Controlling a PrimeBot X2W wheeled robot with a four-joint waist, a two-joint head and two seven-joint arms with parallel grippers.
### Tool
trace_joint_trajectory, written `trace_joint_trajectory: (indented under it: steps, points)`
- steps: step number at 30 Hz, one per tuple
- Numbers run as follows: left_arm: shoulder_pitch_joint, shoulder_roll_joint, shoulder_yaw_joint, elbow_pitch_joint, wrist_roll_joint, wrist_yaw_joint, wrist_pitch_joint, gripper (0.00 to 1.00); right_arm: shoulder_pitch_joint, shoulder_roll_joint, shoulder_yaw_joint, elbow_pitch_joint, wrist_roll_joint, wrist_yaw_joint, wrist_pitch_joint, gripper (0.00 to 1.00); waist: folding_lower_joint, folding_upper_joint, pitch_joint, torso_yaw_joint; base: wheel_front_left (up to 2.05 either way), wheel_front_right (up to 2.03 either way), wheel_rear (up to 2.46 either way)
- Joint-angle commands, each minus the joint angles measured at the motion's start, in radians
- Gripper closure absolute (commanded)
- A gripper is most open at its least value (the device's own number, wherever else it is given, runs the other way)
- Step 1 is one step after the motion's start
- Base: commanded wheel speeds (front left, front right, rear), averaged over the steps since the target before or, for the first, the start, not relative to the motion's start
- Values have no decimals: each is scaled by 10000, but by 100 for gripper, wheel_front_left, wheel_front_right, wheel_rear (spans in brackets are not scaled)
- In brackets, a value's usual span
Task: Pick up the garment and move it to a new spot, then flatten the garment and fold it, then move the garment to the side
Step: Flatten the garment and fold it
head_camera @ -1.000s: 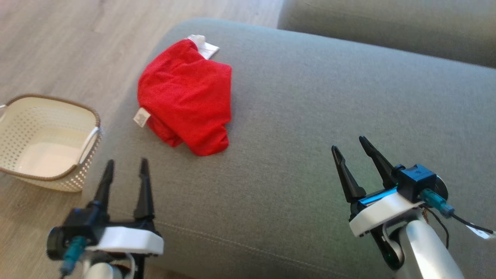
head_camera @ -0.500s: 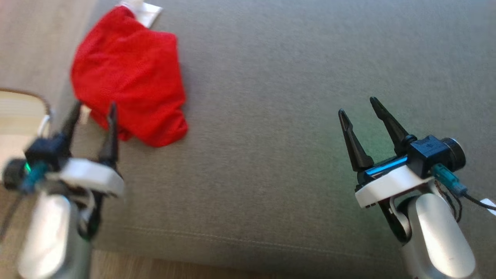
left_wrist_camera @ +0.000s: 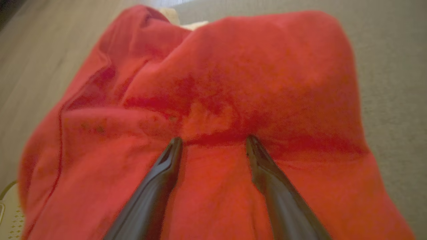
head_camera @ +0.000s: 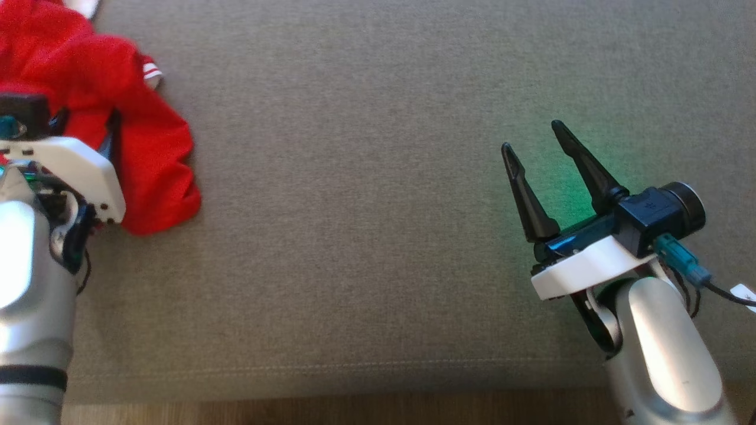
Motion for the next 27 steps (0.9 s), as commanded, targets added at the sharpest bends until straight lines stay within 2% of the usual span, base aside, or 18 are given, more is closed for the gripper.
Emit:
trace_joint_trajectory:
  steps: [1, 4, 5, 6, 10, 13, 17, 21, 27]
  points:
    - [-290, 613, 274, -130, -27, -40, 62, 0, -160, 70, 270, -355, 31, -4, -67, 0, -2, 0, 160, -165, 0, 0, 0]
    - [-674, 621, 175, 645, -296, -49, 404, 0, -205, 70, 287, -321, 53, -4, -104, 0, -2, 0, 252, -261, 0, 0, 0]
    - [-773, 614, 129, 864, -375, -51, 512, 16, -221, 70, 272, -301, 69, -4, -119, 0, -2, 0, 265, -282, 0, 0, 0]
    - [-849, 582, 33, 1023, -485, -53, 592, 98, -237, 70, 254, -278, 92, -4, -139, 0, -2, 0, 265, -300, 0, 0, 0]
    - [-998, 716, -533, 1099, -787, -56, 271, 100, -242, 70, 186, -149, 178, -4, -221, 0, -2, 0, 131, -281, 0, 0, 0]
    - [-1102, 940, -635, 996, -722, -53, -478, 100, -213, 70, 189, -10, 201, -4, -280, 0, -2, 0, -100, -217, 0, 0, 0]
    - [-1235, 903, -510, 520, -697, 202, -1772, 100, -149, 70, 126, 178, 292, -4, -355, 0, -2, 0, -608, -102, 0, 0, 0]
    - [-1257, 597, -430, -364, -827, 309, -2759, 100, -70, 70, 47, 380, 401, -4, -419, 0, -2, 0, -1219, -18, 0, 0, 0]
    - [-601, 246, -103, -2478, -1306, 469, -3171, 100, -205, 70, -258, 521, 727, -4, -514, 0, -2, 0, -2135, -452, 0, 0, 0]
